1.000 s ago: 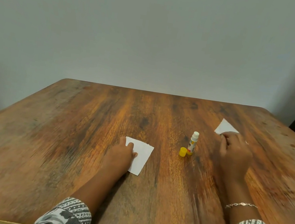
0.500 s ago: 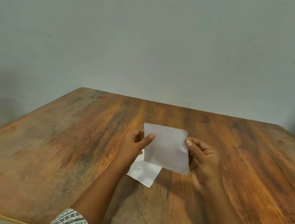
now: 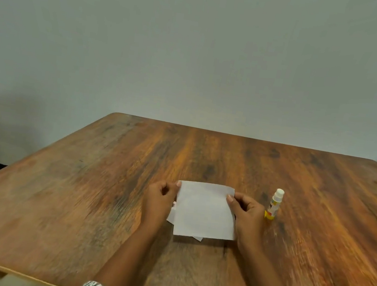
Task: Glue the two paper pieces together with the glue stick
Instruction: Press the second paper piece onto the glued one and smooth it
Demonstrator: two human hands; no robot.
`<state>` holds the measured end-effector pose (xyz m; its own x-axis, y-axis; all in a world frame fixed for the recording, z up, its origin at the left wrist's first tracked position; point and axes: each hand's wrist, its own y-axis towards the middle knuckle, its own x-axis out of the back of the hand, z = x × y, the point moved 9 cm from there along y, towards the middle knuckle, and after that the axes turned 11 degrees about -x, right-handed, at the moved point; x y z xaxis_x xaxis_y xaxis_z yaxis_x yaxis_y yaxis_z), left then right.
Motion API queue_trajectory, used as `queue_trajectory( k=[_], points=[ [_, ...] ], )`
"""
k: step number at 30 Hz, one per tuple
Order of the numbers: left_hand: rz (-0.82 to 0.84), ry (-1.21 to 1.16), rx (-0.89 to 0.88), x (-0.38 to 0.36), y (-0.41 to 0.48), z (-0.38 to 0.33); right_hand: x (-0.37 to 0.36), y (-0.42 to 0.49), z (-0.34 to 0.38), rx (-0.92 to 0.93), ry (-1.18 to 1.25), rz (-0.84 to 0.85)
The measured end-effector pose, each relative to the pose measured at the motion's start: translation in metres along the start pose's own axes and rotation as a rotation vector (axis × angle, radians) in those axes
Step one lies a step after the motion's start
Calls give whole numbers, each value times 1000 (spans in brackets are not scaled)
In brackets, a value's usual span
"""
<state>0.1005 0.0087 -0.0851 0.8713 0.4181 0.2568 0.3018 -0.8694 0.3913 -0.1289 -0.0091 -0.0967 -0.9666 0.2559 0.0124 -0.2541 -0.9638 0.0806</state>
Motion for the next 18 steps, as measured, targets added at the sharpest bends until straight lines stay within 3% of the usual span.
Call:
queue_trajectory(
  k=[3, 7, 13, 18],
  points=[
    [31, 436, 46, 11, 0, 14, 7, 3, -13, 17, -6, 0],
    [329, 892, 101, -7, -7, 31, 5, 10, -22, -11, -9, 31],
    [446, 947, 126, -17, -5, 39, 6, 12, -24, -20, 18, 49],
    [445, 895, 139, -20, -2, 37, 3, 12, -25, -11, -19, 59]
  ],
)
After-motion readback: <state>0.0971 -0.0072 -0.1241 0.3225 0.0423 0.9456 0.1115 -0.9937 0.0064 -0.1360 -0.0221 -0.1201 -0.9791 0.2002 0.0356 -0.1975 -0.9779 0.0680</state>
